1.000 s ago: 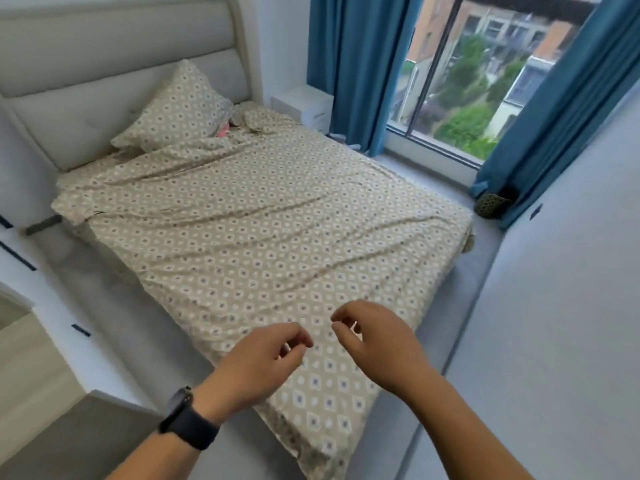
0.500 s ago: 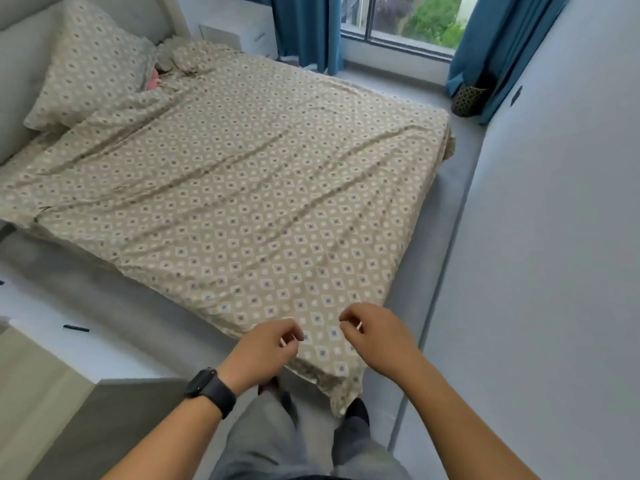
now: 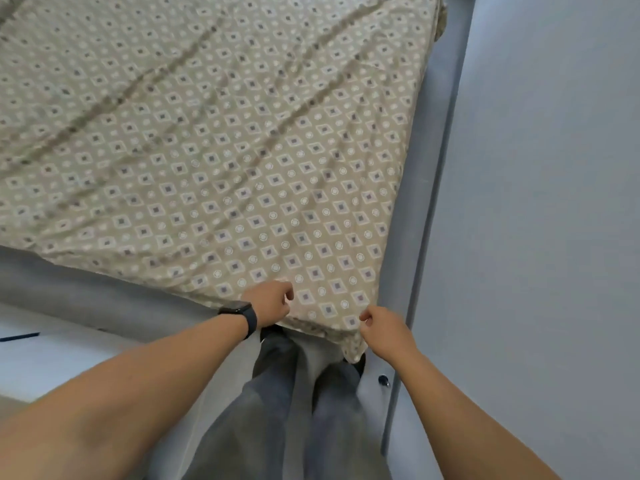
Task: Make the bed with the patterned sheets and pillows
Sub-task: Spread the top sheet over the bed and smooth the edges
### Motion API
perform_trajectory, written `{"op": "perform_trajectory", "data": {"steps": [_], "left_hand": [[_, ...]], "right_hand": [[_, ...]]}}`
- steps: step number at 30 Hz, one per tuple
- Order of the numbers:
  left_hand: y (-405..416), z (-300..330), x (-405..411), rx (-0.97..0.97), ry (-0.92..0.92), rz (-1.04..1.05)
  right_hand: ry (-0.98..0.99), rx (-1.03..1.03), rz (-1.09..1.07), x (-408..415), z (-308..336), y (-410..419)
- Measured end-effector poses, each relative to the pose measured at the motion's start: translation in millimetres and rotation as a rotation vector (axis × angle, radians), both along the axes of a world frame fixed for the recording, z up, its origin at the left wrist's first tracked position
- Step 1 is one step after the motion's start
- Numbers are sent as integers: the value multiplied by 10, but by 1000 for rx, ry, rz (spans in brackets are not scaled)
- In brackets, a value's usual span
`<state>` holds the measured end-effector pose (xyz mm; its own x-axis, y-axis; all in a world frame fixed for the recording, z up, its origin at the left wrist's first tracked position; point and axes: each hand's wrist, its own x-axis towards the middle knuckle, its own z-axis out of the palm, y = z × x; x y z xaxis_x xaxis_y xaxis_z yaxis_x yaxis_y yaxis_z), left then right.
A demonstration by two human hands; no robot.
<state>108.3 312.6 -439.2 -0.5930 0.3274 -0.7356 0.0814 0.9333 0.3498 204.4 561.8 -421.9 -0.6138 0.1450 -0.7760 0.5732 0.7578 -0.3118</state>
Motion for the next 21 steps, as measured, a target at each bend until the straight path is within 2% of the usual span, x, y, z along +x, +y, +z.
{"op": "perform_trajectory", "data": {"steps": [3,6,10,15,21], "left_hand": [[-34,-661,99,-63,-16,-25],[72,-1312,298,-65,-19,-137],[223,-2121,555,-119,39,-316],[322,-2517,544,-155,194,-370],[360,-2365,353,-191,98,-616]], "right_hand": [[-66,18,-43,78,-675,47],[-145,28,-121,144,-1374,119],[-213,-6,-375,276,-2221,132],[-230,-28,-482,340,-2741,52],[-181,-12,-467,497,-2643,161]]}}
